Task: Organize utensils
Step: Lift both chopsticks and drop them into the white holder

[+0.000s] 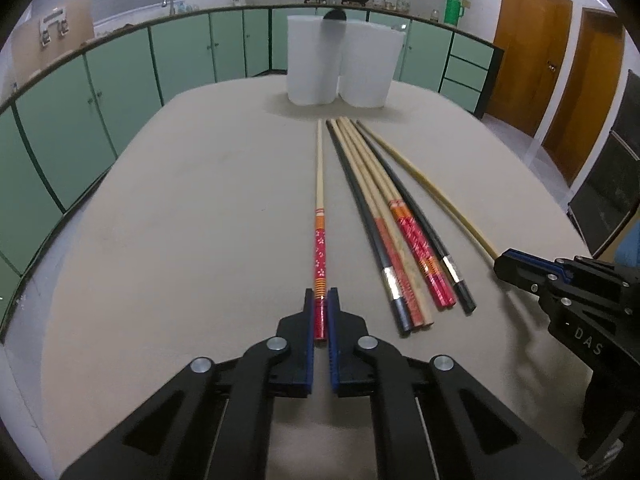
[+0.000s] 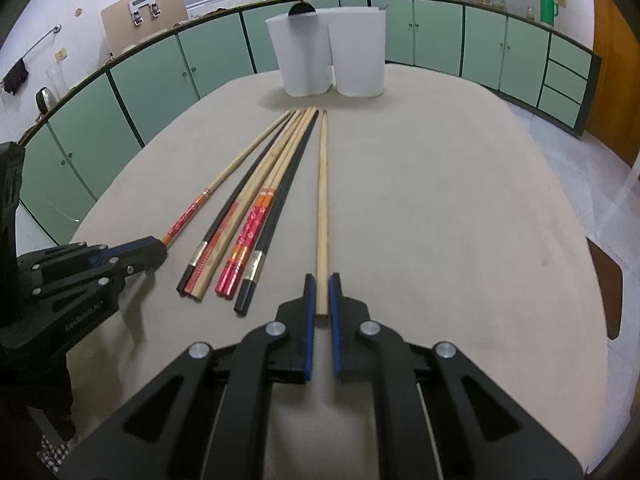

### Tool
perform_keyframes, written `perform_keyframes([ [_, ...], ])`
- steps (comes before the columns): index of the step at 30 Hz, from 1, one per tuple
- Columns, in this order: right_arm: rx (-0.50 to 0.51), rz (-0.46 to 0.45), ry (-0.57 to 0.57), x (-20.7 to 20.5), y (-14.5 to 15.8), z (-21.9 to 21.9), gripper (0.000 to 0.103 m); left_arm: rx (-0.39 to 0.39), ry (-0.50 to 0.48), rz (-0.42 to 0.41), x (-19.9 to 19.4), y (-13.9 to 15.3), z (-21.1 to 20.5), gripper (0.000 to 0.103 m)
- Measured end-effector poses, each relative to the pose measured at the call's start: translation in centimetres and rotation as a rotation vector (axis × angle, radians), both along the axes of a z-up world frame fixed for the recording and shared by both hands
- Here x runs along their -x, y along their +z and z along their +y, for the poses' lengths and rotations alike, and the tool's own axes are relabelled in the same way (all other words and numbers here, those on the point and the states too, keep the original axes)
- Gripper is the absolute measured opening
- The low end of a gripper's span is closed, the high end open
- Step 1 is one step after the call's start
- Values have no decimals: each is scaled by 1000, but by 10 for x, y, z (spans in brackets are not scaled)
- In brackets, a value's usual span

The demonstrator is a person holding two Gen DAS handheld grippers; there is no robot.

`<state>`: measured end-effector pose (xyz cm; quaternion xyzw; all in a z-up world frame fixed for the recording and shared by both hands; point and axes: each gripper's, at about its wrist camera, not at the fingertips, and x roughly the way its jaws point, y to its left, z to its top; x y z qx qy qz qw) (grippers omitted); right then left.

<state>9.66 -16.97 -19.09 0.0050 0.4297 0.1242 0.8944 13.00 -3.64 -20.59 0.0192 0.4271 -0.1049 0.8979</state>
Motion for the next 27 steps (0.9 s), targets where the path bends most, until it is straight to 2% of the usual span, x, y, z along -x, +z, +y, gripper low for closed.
perform_keyframes([
  [5,-5,-57,12,2,27,-3,6,-7,-11,-79,5,30,2,6],
  [13,-28,-149,20,-5,82,-14,6,14,1,-211,5,94,13,6],
  [23,-53,-236,45,-33,157,-21,6,73,-21,-338,-19,163,17,6],
  [27,-78,-234,78,-52,182,-23,6,94,-47,-361,-32,182,17,6],
])
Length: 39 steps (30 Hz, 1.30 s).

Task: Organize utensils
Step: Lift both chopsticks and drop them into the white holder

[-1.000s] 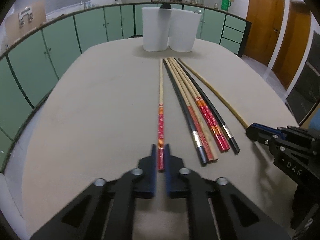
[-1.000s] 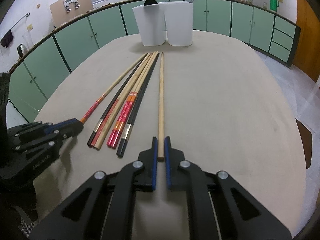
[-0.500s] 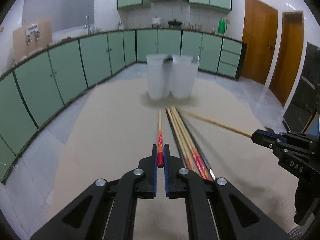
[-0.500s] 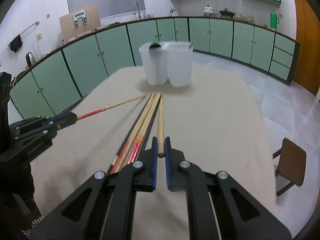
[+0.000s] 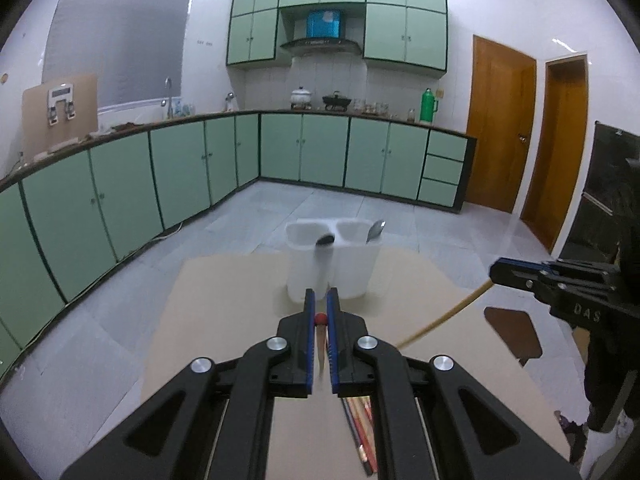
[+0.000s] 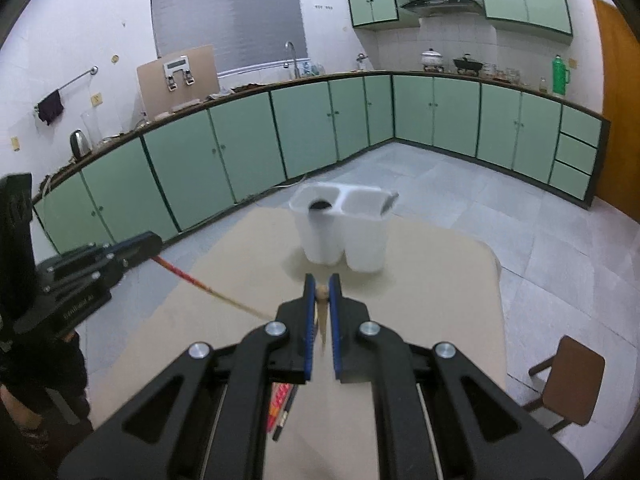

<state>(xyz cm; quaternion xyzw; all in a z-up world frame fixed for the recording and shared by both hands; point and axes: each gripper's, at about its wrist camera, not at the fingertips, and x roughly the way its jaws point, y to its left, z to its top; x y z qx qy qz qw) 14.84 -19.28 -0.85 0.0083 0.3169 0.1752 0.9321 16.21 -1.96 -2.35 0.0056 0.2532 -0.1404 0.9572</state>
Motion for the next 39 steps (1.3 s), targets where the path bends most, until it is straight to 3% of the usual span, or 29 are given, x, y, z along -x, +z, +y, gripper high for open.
perform_keyframes([
  [7,2,-31,38,-22,43,-3,6,54,-37,-27,-16,31,2,6],
  [15,-3,-145,17,-55,110,-12,6,64,-43,-192,-40,95,-2,6],
  [20,-4,-198,-14,-88,133,-15,6,66,-27,-279,-71,128,-9,6],
  [24,30,-200,-50,-121,127,-15,6,56,-14,-289,-100,131,-19,6],
  [28,30,-162,-65,-150,104,-15,6,31,7,-277,-129,114,-29,6],
  [39,16,-30,-42,-198,43,-6,6,-16,12,-106,-192,49,-42,6],
])
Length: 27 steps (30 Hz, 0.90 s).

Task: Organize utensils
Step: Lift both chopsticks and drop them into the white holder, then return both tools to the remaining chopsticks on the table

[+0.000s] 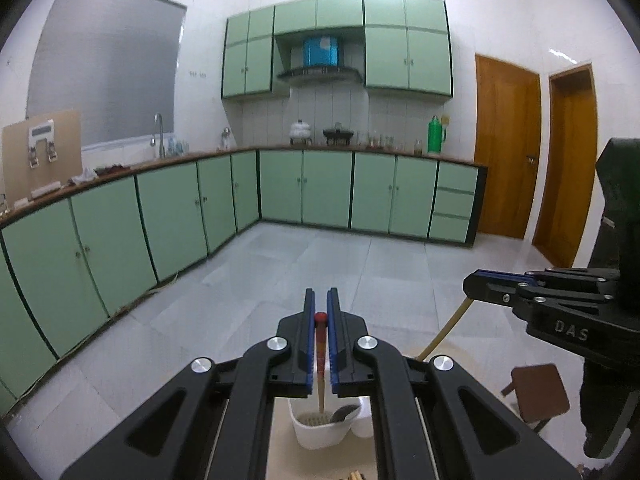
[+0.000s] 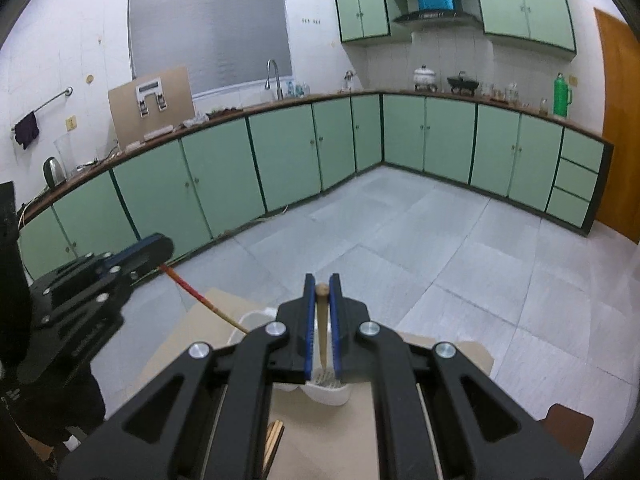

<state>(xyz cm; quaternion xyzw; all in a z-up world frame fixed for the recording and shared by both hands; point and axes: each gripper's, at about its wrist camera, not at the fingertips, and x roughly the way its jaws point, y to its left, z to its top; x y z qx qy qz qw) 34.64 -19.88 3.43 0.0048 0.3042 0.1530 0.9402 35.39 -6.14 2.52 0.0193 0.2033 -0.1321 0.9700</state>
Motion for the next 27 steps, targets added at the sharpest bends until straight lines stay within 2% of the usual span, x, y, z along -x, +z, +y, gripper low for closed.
perform_keyframes([
  [6,6,30,5,3,-10,2,10,5,-1,31,-1,-10,7,9],
  [9,-7,18,-5,11,-4,-1,16,10,-1,21,6,-4,12,16],
  [11,-10,0,-17,18,1,-6,31,15,1,10,14,0,15,23],
  [16,20,-75,-53,55,12,-21,54,25,10,-17,49,10,25,38],
  [18,25,-97,-67,72,12,-26,62,26,17,-19,65,9,29,44],
  [20,31,-118,-77,94,7,-30,74,28,22,-14,85,3,34,53],
  [22,38,-129,-81,118,-2,-31,84,22,25,2,101,-5,37,57],
  [23,43,-130,-84,128,-9,-32,88,19,26,16,112,-14,39,60],
  [27,31,-78,-100,166,-49,-30,91,14,32,105,140,-52,44,65],
])
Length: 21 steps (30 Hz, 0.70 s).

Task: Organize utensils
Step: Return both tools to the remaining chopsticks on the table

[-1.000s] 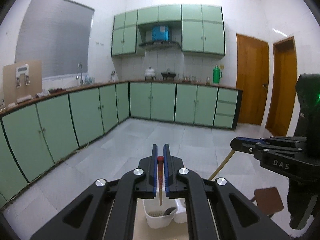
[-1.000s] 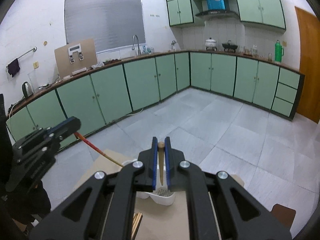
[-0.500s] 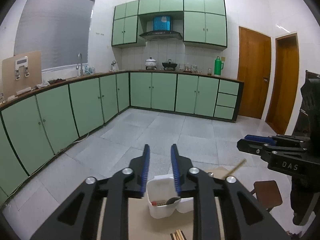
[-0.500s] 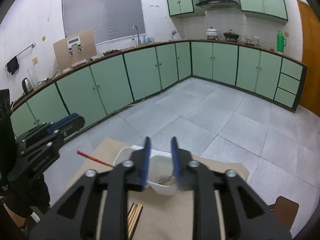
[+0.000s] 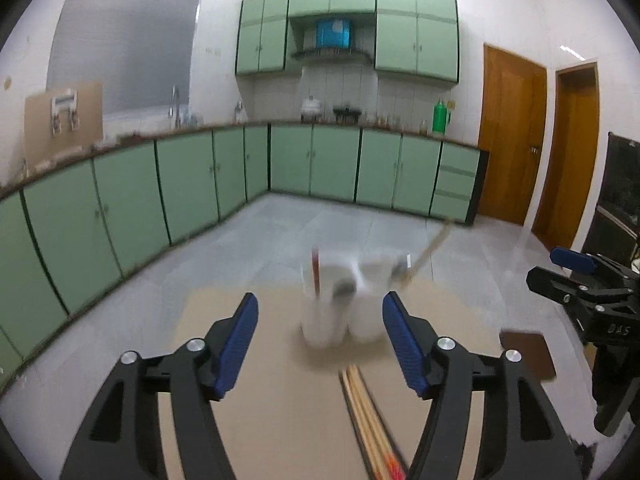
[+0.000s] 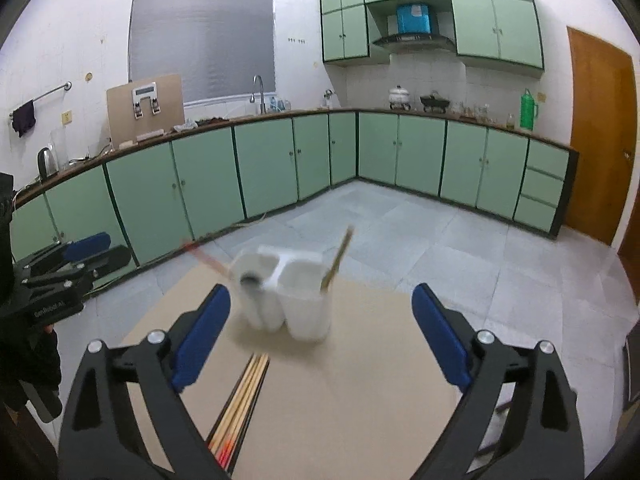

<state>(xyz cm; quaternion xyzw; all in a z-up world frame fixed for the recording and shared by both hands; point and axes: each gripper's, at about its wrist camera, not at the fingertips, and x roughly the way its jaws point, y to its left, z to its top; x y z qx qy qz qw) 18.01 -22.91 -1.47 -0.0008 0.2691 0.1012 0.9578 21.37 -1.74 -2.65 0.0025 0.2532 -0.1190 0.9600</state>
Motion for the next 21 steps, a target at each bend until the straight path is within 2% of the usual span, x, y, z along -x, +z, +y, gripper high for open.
perform_keyframes([
  [6,-33,148,-29,35,-72,18,91,-41,13,177,26,-70,9,66],
  [11,-5,251,-38,62,-123,44,91,-76,32,290,44,-121,14,66],
  [15,17,300,-22,80,-147,62,89,-95,40,355,57,-148,19,66],
  [17,11,318,-14,84,-152,66,78,-103,41,369,61,-155,20,66],
  [21,22,336,3,90,-160,79,72,-111,50,394,71,-167,26,66],
])
